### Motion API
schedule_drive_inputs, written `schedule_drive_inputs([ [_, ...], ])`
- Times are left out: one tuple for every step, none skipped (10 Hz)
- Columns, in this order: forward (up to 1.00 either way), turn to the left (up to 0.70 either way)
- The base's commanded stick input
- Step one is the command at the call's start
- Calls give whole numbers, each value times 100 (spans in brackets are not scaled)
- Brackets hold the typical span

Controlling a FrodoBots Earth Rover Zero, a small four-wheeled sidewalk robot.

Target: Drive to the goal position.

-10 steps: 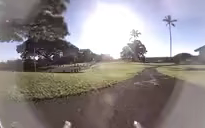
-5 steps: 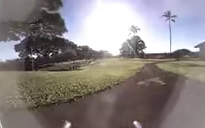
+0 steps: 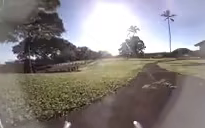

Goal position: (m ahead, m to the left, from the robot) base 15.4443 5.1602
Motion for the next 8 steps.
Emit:
schedule_drive_inputs([
  [70, 0],
  [70, 0],
  [70, 0],
  [70, 0],
  [70, 0],
  [70, 0],
  [70, 0],
  [70, 0],
])
